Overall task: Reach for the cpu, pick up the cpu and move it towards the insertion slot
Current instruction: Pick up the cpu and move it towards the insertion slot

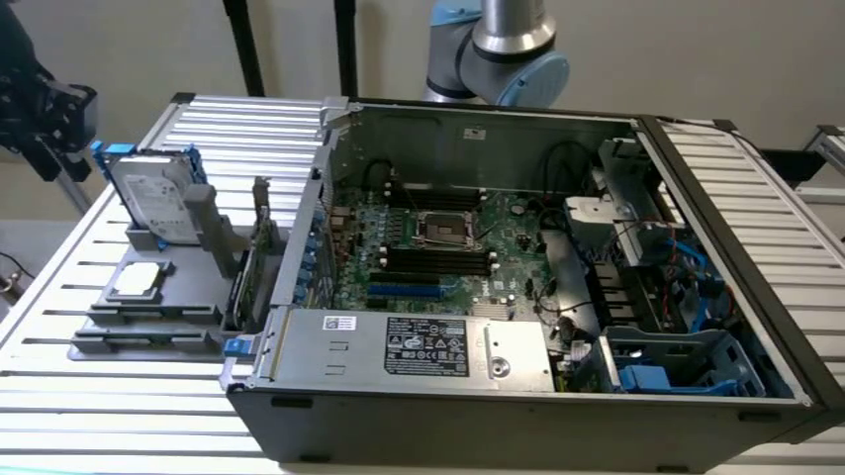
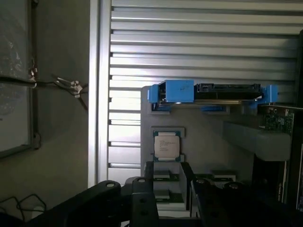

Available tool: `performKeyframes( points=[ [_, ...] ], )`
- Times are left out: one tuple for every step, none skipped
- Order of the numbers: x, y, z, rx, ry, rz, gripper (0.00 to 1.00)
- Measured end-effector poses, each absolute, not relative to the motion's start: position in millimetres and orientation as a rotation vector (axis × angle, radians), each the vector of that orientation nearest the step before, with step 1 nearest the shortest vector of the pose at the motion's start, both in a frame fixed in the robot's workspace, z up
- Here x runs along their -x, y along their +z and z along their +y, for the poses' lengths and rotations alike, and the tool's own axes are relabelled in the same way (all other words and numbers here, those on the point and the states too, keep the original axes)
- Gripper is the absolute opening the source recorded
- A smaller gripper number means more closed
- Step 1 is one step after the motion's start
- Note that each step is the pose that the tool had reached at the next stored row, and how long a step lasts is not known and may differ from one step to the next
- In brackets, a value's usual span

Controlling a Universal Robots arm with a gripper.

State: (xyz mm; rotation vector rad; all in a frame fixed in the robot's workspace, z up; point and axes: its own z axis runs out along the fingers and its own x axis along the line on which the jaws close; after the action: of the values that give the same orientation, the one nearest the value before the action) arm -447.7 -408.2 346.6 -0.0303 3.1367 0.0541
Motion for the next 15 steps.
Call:
performKeyframes(
  points=[
    [448,346,-408,0.03,0.054,3.137,0.42],
    [448,346,-408,0.03,0.054,3.136,0.47],
    [448,345,-408,0.03,0.054,3.136,0.47],
    [448,345,-408,0.03,0.054,3.136,0.53],
    [448,344,-408,0.03,0.054,3.136,0.59],
    [448,344,-408,0.03,0.054,3.137,0.59],
    [447,343,-408,0.03,0.054,3.136,0.59],
    [445,343,-408,0.03,0.054,3.137,0.65],
    [443,342,-408,0.03,0.054,3.138,0.65],
    [439,341,-408,0.03,0.054,3.138,0.65],
    [436,339,-408,0.03,0.054,3.139,0.65],
    [432,337,-408,0.03,0.054,3.139,0.65],
    [430,335,-408,0.03,0.055,3.139,0.65],
    [428,333,-408,0.03,0.055,3.139,0.65],
    [427,332,-408,0.03,0.055,3.139,0.65]
  ],
)
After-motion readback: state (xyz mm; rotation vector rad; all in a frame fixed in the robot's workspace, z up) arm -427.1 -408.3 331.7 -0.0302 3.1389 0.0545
